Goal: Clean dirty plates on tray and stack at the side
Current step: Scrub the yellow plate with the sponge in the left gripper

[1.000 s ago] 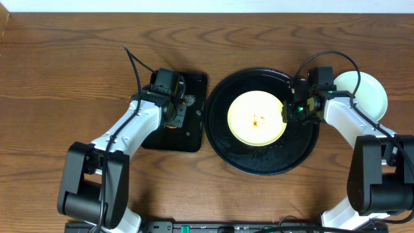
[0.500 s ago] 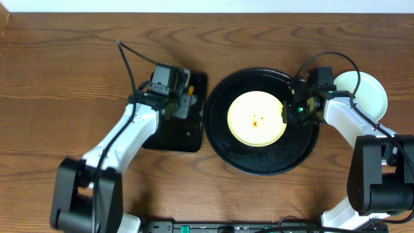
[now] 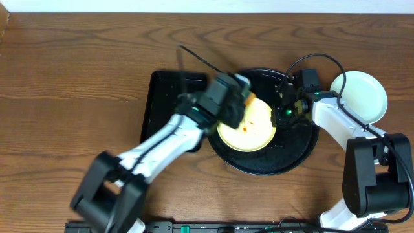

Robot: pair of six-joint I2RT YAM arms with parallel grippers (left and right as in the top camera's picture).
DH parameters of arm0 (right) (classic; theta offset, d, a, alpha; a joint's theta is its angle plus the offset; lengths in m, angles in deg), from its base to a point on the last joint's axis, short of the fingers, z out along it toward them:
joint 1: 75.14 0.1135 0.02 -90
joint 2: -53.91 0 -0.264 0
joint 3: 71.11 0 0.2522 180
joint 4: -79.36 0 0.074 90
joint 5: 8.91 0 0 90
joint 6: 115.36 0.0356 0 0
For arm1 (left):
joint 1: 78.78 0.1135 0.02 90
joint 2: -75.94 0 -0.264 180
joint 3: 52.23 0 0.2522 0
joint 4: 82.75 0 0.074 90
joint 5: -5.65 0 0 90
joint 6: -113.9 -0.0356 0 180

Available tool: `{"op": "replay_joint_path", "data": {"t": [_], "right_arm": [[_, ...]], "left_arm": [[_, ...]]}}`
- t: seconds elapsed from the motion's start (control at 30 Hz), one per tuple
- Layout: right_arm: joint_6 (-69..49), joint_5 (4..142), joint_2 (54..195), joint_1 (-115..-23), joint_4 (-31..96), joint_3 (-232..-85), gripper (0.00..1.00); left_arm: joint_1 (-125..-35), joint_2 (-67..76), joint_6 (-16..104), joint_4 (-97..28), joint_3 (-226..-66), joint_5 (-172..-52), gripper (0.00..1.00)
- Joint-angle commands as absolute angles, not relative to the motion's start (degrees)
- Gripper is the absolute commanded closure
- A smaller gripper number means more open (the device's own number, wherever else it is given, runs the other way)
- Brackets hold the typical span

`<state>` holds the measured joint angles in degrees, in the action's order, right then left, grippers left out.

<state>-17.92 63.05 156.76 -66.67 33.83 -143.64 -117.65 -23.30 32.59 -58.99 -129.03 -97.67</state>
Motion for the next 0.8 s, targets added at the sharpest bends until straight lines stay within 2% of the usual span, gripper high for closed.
{"op": "replay_joint_path", "data": {"t": [0.0,0.2,0.33,0.5,0.77], "right_arm": [[-15.5,63.1,156.5,-65.6,33.8,-144.1,0.99],[-15.5,63.1,156.5,-65.3,33.0,-144.1,0.99],[-15.5,63.1,156.5,-65.3,32.6,-144.1,0.99],[-15.5,63.1,156.5,-65.3,32.2,-144.1,0.99],[-15.6,63.1,156.5,-65.3,32.1,-144.1,0.99]], "left_arm": [[-120.8,-27.2,36.8,-60.1,-129.3,-98.1,0.93],[-126.1,-32.7,37.3,-62.6,-129.3,-98.0,0.92],[-126.2,-34.7,37.3,-62.7,-129.3,-92.0,0.92],[-122.8,-36.7,37.3,-62.7,-129.3,-82.1,0.92],[-114.2,-36.4,37.3,-59.6,-129.3,-85.7,0.92]]}}
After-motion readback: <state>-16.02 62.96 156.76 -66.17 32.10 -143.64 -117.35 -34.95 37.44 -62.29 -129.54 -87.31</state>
